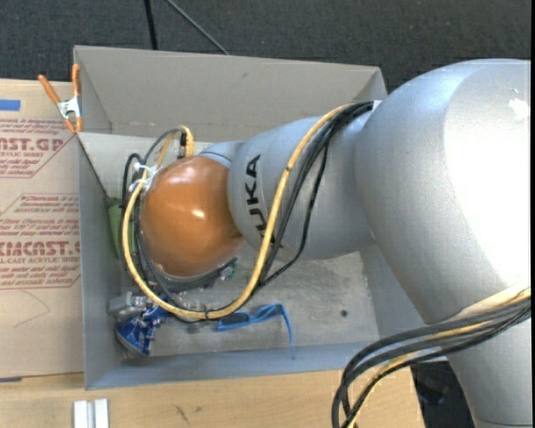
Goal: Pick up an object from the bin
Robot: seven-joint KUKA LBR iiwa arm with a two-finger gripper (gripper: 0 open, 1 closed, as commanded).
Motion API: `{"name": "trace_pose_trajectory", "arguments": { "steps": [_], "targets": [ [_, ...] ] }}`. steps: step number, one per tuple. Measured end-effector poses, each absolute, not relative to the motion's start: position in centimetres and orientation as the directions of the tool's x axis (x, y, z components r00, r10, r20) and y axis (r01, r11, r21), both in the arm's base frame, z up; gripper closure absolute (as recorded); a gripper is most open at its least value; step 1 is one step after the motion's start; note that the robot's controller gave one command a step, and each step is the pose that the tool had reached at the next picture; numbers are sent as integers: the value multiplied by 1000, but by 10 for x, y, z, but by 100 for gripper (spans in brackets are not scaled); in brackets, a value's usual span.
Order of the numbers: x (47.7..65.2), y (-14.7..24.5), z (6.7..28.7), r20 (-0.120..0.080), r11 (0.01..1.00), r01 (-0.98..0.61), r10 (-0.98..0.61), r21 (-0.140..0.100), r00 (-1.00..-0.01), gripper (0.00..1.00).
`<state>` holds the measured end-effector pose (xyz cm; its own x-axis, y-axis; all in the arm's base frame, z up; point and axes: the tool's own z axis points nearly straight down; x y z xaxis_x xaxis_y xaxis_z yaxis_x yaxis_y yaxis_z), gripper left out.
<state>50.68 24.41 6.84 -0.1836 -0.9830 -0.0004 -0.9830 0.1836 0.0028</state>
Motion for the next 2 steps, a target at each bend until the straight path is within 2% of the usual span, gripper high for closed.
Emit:
{"name": "trace_pose_trajectory", "arguments": {
  "steps": [1, 2],
  "targets": [
    [507, 245, 68, -2, 186, -983, -983, 4, -186, 0],
    [506, 246, 69, -5, 186, -983, -983, 4, -186, 100]
  ]
}}
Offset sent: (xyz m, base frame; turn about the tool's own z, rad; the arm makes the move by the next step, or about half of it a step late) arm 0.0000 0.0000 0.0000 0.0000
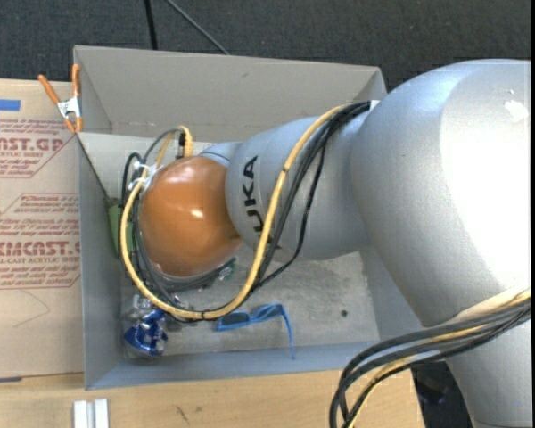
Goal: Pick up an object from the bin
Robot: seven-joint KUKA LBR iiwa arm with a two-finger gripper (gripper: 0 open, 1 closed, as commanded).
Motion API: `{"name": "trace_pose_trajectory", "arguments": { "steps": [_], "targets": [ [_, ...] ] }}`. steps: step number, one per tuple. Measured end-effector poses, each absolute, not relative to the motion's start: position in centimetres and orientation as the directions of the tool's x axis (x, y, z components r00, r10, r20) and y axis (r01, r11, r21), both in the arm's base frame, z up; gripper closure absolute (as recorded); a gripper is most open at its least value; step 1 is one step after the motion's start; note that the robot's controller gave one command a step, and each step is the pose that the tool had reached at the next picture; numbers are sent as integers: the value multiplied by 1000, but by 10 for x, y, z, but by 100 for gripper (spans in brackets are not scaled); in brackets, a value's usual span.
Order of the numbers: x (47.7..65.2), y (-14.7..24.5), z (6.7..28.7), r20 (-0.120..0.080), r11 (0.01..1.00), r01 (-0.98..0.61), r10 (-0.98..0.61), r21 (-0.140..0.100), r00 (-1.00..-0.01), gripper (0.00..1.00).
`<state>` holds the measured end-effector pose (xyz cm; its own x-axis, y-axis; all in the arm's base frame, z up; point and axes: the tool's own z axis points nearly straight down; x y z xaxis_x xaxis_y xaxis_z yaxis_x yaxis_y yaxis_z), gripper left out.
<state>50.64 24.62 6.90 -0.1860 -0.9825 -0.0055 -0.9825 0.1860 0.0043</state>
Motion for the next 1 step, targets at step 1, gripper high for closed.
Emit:
{"name": "trace_pose_trajectory", "arguments": {
  "steps": [1],
  "targets": [
    [508, 248, 172, -8, 188, -982, -982, -7, -188, 100]
  ]
}}
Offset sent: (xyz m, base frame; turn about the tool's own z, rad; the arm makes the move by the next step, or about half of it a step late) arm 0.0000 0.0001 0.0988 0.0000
